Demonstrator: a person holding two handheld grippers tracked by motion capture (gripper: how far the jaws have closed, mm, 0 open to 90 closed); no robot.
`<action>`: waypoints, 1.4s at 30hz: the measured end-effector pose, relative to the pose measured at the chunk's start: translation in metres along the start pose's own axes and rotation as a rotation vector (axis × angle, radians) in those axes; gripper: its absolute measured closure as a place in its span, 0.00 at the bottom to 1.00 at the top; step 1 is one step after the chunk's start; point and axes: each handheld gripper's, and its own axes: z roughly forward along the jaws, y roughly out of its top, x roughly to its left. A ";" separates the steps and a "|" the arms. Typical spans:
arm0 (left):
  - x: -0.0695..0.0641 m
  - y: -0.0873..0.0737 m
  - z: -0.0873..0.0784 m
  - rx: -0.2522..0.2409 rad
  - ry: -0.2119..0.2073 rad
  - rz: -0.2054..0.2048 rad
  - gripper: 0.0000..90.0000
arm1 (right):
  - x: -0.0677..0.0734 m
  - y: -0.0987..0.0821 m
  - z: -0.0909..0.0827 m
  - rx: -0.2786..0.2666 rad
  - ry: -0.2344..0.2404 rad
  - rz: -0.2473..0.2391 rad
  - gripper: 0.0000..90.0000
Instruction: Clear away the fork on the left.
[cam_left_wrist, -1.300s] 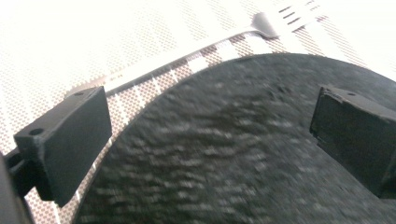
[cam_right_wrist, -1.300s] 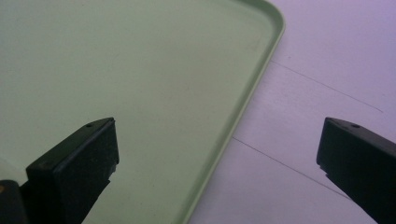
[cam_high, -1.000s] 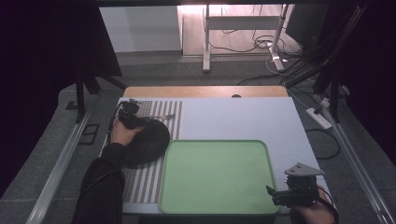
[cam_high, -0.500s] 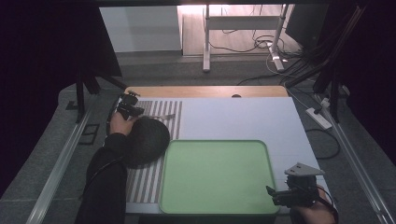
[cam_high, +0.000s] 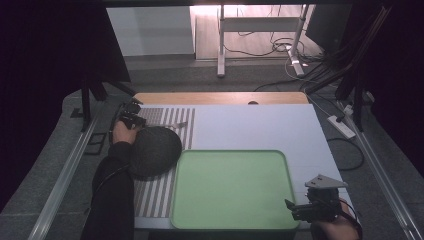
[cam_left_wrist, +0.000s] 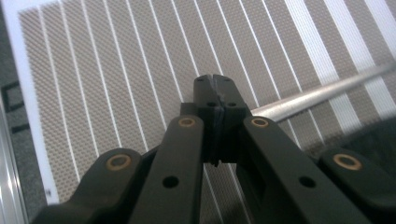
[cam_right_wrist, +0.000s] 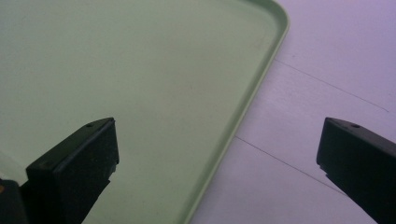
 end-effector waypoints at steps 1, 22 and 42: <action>0.000 -0.001 -0.002 0.013 -0.011 0.013 0.99 | 0.000 0.000 0.000 0.000 0.000 0.000 0.00; 0.003 -0.004 -0.019 0.004 -0.099 0.037 0.68 | 0.001 0.001 0.001 0.010 0.002 -0.010 0.00; -0.059 0.037 0.006 0.033 -0.193 0.156 0.00 | 0.001 0.000 0.001 0.006 0.004 -0.014 0.00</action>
